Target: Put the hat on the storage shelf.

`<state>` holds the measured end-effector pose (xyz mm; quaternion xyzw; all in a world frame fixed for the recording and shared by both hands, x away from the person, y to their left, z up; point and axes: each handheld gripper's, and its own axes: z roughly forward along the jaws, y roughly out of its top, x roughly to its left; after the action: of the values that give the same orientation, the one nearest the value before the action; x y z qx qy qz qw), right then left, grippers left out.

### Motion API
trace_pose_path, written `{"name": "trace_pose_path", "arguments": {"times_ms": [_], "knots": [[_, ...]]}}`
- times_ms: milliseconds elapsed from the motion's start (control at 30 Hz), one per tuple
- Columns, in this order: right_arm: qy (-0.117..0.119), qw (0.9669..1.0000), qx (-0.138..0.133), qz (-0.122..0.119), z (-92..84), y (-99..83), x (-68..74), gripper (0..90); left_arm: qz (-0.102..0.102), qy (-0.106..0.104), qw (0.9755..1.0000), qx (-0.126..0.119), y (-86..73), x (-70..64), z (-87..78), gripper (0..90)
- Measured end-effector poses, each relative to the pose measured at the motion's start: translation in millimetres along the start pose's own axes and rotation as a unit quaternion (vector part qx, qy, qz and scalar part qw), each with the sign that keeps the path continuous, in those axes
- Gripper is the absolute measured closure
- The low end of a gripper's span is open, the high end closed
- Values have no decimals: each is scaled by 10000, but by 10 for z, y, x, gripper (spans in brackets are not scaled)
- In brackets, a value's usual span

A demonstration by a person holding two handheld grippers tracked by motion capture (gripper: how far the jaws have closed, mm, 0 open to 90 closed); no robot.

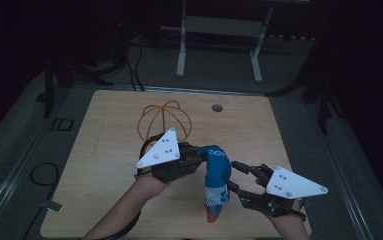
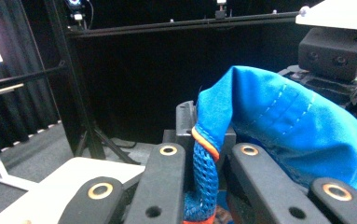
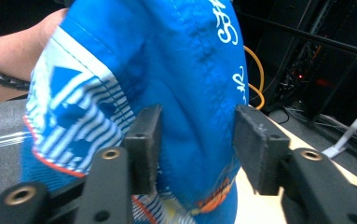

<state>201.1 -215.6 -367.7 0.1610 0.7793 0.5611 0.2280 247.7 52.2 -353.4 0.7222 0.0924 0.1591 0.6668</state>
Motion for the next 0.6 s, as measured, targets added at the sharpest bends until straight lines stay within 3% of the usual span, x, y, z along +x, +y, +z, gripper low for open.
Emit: {"name": "trace_pose_path", "arguments": {"times_ms": [233, 500, 600], "knots": [[97, 9999, 47, -98, 49, 5, 3, 636, -100, -120, 9999, 6, -29, 17, 4, 872], [42, 9999, 22, -94, 28, 13, -14, 892, -148, -145, 9998, 16, -31, 30, -9, 871], [-25, 10000, 6, -88, 6, 20, -19, 900, -161, -150, 9998, 27, -40, 37, -16, 871]]}}
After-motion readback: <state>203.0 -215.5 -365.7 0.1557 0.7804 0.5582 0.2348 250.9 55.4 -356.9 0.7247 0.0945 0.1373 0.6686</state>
